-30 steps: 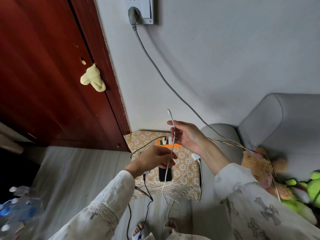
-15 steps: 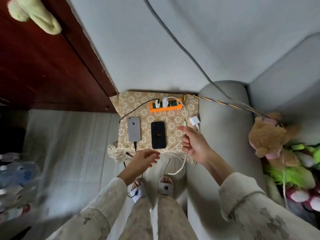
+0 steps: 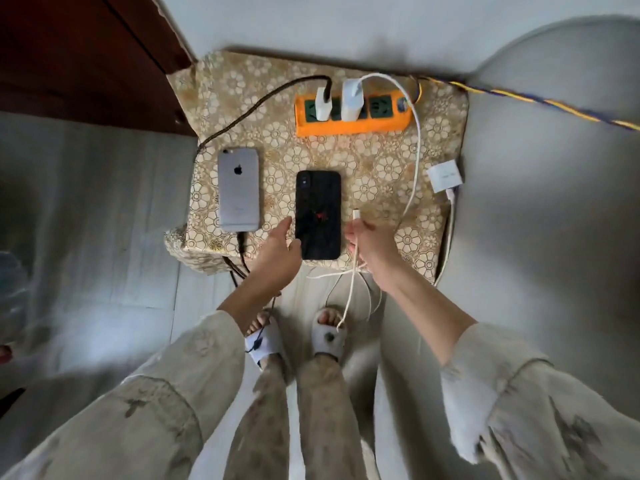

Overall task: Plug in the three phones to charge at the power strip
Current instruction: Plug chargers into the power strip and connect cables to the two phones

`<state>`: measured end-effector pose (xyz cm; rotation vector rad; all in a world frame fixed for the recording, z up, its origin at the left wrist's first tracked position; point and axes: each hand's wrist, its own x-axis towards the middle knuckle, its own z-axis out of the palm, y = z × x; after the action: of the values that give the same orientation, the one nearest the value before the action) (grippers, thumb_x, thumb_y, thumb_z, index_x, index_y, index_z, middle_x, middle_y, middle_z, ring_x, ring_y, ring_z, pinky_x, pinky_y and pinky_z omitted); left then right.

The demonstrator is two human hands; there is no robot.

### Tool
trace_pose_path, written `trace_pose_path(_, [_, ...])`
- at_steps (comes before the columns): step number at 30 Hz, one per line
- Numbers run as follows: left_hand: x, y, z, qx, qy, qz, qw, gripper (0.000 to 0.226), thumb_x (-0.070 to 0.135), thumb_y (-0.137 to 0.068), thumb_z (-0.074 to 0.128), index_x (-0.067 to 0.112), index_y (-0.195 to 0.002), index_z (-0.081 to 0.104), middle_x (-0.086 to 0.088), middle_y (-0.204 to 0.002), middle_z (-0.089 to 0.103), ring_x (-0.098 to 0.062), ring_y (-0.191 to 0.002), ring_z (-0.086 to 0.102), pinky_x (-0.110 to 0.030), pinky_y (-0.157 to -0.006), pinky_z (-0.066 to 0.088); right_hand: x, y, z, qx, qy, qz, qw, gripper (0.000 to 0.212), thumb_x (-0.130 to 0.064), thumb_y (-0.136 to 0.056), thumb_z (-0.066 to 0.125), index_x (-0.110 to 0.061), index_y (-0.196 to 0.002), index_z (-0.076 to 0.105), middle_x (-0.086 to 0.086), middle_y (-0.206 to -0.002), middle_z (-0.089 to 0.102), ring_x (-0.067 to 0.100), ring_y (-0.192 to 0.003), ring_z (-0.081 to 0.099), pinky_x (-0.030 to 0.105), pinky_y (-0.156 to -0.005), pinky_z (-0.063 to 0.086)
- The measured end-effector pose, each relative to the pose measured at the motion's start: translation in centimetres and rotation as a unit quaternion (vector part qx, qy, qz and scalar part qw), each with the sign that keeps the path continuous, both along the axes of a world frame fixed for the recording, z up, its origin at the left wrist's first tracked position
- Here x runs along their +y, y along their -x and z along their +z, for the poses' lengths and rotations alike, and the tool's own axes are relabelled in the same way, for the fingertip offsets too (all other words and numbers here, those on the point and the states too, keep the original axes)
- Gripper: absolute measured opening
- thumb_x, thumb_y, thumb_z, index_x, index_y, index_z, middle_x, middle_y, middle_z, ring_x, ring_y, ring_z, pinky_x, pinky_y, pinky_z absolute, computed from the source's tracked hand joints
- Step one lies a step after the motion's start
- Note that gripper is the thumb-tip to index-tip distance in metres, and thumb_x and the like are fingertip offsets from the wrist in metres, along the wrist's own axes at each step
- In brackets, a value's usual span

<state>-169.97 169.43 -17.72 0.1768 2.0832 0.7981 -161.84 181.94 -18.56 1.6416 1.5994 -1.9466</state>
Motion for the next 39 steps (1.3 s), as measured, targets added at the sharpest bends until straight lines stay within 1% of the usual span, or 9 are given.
trace_pose_path(2, [1.2, -0.3, -0.7, 0.022, 0.012, 0.015, 1.000, 0.049, 0.010, -0.094, 0.037, 0.013, -0.141, 0.025, -0.012, -0.144, 0.033, -0.024, -0.118, 0.047, -0.032, -0.099, 0.045, -0.2, 0.1, -1.1, 0.000, 0.007, -0.005, 1.000, 0.028, -0.012, -0.094, 0.044, -0.020, -0.071, 0.058, 0.021, -0.118, 0.059, 0.021, -0.094, 0.057, 0.052, -0.099, 0.044])
trace_pose_path(5, [2.9, -0.5, -1.4, 0.018, 0.039, 0.076, 0.996, 0.046, 0.008, -0.092, 0.038, 0.010, -0.136, 0.029, -0.015, -0.137, 0.031, -0.031, -0.123, 0.039, -0.047, -0.104, 0.038, -0.3, 0.1, -1.5, -0.003, 0.011, -0.018, 1.000, 0.031, -0.014, -0.094, 0.043, -0.024, -0.068, 0.057, 0.002, -0.092, 0.063, 0.016, -0.086, 0.056, 0.049, -0.097, 0.046])
trace_pose_path(12, [4.1, 0.7, -2.7, -0.056, 0.049, 0.183, 0.980, 0.036, 0.017, -0.091, 0.049, 0.007, -0.123, 0.038, -0.015, -0.130, 0.042, -0.031, -0.118, 0.045, -0.045, -0.100, 0.043, 0.1, 0.7, -1.3, -0.034, 0.016, -0.015, 0.999, 0.023, -0.017, -0.089, 0.049, -0.027, -0.071, 0.059, 0.007, -0.109, 0.065, 0.023, -0.107, 0.058, 0.046, -0.101, 0.042])
trace_pose_path(15, [3.7, 1.1, -2.7, -0.095, 0.015, 0.205, 0.974, 0.030, 0.015, -0.092, 0.048, 0.008, -0.121, 0.044, -0.007, -0.114, 0.053, -0.023, -0.103, 0.053, -0.037, -0.090, 0.048, 0.6, 0.6, -1.1, -0.035, 0.024, -0.034, 0.999, 0.016, -0.013, -0.087, 0.051, -0.017, -0.075, 0.062, 0.008, -0.092, 0.064, 0.026, -0.100, 0.060, 0.049, -0.098, 0.045])
trace_pose_path(19, [3.5, 1.7, -2.4, -0.093, 0.000, 0.196, 0.976, 0.022, 0.014, -0.090, 0.054, 0.011, -0.112, 0.055, -0.003, -0.095, 0.057, -0.020, -0.088, 0.057, -0.031, -0.072, 0.050, 0.8, 0.7, -0.9, -0.021, 0.057, -0.056, 0.997, 0.016, -0.009, -0.089, 0.048, -0.004, -0.088, 0.063, 0.027, -0.115, 0.060, 0.040, -0.111, 0.056, 0.048, -0.096, 0.047])
trace_pose_path(24, [3.2, 2.4, -1.5, -0.041, -0.006, 0.195, 0.980, 0.021, 0.014, -0.091, 0.052, 0.010, -0.111, 0.056, -0.004, -0.093, 0.061, -0.021, -0.084, 0.060, -0.029, -0.063, 0.051, 0.6, 0.0, 0.2, 0.043, 0.075, -0.032, 0.996, 0.020, -0.009, -0.093, 0.045, -0.003, -0.086, 0.062, 0.020, -0.093, 0.061, 0.021, -0.076, 0.063, 0.020, -0.057, 0.055])
trace_pose_path(28, [2.0, 3.3, -0.9, -0.157, -0.084, 0.359, 0.916, 0.024, 0.009, -0.094, 0.045, 0.002, -0.116, 0.053, -0.012, -0.106, 0.061, -0.027, -0.094, 0.060, -0.033, -0.068, 0.053, 0.1, -1.1, 1.1, 0.078, 0.089, -0.005, 0.993, 0.018, -0.010, -0.090, 0.052, -0.010, -0.080, 0.067, 0.006, -0.065, 0.060, 0.006, -0.043, 0.043, 0.014, -0.042, 0.033])
trace_pose_path(32, [1.9, 3.8, -0.2, -0.271, -0.166, 0.479, 0.818, 0.030, 0.009, -0.096, 0.040, -0.002, -0.123, 0.047, -0.016, -0.123, 0.056, -0.026, -0.100, 0.058, -0.036, -0.064, 0.050, -1.2, -1.1, 1.2, 0.112, 0.097, 0.056, 0.987, 0.018, -0.011, -0.088, 0.056, -0.001, -0.079, 0.068, 0.003, -0.056, 0.052, 0.005, -0.041, 0.036, 0.010, -0.040, 0.028])
trace_pose_path(39, [2.0, 3.6, 0.0, -0.292, -0.191, 0.472, 0.809, 0.032, 0.010, -0.097, 0.039, -0.003, -0.126, 0.045, -0.018, -0.129, 0.054, -0.024, -0.094, 0.061, -0.032, -0.059, 0.054, -1.3, 0.1, 1.0, 0.130, 0.060, 0.022, 0.989, 0.021, -0.020, -0.086, 0.062, -0.001, -0.078, 0.067, -0.008, -0.046, 0.038, 0.004, -0.044, 0.031, 0.009, -0.041, 0.028])
